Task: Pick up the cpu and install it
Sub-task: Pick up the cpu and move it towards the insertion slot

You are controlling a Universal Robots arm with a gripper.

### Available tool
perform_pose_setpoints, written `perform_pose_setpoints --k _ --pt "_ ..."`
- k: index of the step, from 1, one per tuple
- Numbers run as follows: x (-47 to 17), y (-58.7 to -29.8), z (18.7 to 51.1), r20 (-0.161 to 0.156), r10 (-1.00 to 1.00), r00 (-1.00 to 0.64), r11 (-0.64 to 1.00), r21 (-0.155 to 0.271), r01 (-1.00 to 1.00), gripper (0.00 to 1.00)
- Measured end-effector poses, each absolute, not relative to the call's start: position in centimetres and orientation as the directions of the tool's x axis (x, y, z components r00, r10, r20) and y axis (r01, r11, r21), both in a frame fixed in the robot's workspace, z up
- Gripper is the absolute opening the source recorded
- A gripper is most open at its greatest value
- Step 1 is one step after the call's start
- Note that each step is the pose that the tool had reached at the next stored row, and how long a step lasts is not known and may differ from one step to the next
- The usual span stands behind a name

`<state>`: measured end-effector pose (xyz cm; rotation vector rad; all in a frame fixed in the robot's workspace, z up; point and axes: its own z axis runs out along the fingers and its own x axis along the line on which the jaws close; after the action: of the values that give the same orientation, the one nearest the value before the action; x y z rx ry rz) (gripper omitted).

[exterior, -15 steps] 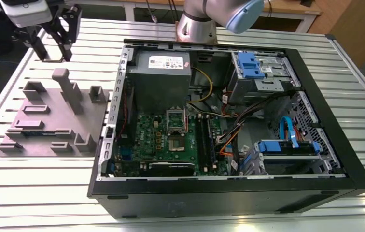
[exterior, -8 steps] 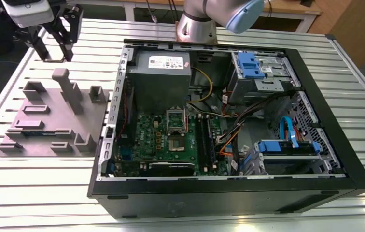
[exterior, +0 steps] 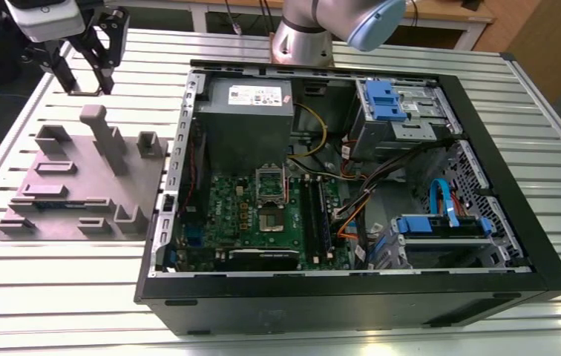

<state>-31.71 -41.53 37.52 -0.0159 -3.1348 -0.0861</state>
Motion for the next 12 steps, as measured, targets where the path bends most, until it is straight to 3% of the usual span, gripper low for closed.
perform_pose_setpoints --k 12 --pt "-31.5 -41.53 37.52 0.006 0.01 -1.0 0.998 0.055 0.01 0.47"
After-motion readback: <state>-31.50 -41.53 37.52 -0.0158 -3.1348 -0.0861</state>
